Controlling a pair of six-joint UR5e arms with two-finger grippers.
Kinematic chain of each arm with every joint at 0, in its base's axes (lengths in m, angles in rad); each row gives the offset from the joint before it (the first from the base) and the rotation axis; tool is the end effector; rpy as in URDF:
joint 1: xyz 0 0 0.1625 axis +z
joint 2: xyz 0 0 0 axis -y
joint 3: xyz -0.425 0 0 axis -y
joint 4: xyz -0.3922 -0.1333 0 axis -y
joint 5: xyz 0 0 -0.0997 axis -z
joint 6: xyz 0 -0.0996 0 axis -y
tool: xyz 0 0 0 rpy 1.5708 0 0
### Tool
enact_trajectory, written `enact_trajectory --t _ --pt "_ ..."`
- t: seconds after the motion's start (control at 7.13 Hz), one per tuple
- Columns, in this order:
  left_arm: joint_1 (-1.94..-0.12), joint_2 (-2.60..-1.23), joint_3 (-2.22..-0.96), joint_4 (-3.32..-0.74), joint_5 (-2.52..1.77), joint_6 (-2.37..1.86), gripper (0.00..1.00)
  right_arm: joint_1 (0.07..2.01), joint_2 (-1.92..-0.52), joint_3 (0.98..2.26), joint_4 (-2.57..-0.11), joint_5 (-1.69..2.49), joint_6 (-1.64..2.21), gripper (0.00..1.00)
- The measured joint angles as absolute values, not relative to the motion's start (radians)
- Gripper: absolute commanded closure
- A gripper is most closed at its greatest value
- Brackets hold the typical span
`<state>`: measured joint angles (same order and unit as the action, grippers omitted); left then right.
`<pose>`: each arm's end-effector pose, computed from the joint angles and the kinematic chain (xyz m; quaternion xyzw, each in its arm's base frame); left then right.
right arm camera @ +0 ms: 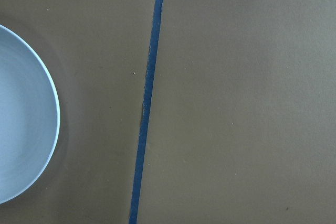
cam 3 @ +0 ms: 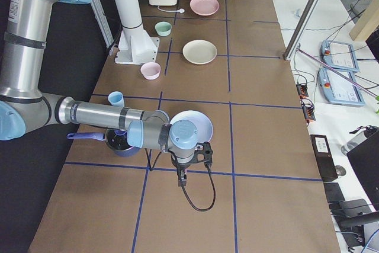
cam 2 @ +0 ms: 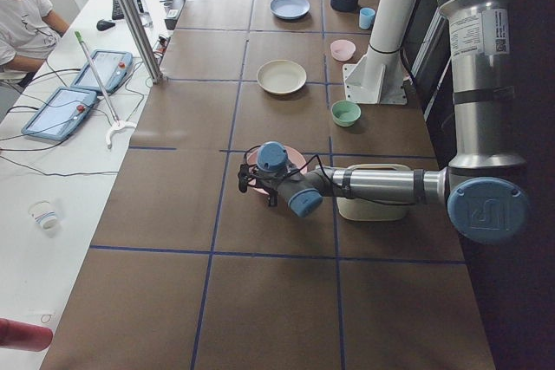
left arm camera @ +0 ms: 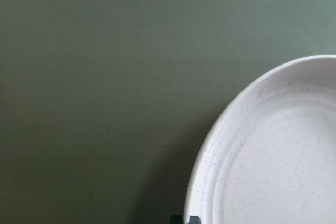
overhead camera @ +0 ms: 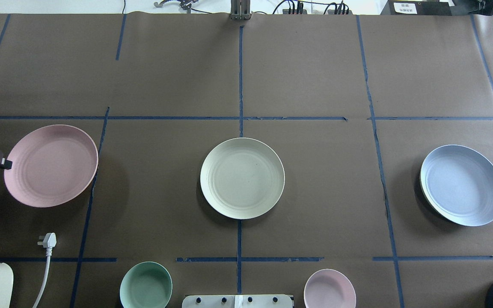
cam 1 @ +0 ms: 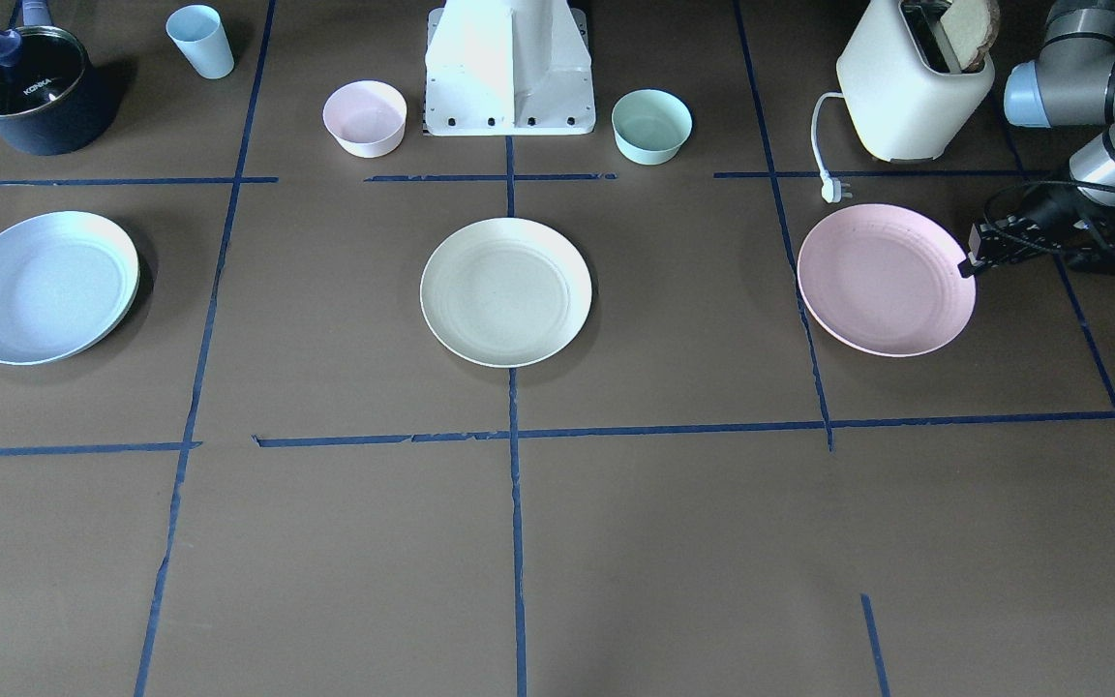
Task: Stack three plates with pink and blue
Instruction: 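Grasp the pink plate rim with the left gripper and lift it, then carry the pink plate over the cream plate and lower it on top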
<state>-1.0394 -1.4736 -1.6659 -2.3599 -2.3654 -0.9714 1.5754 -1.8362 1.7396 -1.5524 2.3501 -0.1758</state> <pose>0.1849 -0.4374 0.5650 0.0144 0.5025 -0.0411 0.8635 0.0650 -0.3725 0.6889 -0.0018 -0.3813 -0.0642 0.9222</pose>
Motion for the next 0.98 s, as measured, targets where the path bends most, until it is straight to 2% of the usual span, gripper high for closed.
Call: enact_trajectory --t 0.42,0.7,0.98 --pt "-0.947 -1.651 -1.802 -2.154 -2.314 -1.096 1.00 1.575 -1.836 1.740 -1.552 2.352 -0.174 0.00" --pt "-0.763 -1.823 -1.913 -1.880 -2.155 -1.214 1.00 1.575 -1.836 1.739 -1.552 2.353 -0.172 0.00" --pt "-0.579 -1.977 -1.896 -1.800 -2.016 -1.378 1.00 1.575 -1.836 1.740 -1.552 2.354 -0.171 0.00"
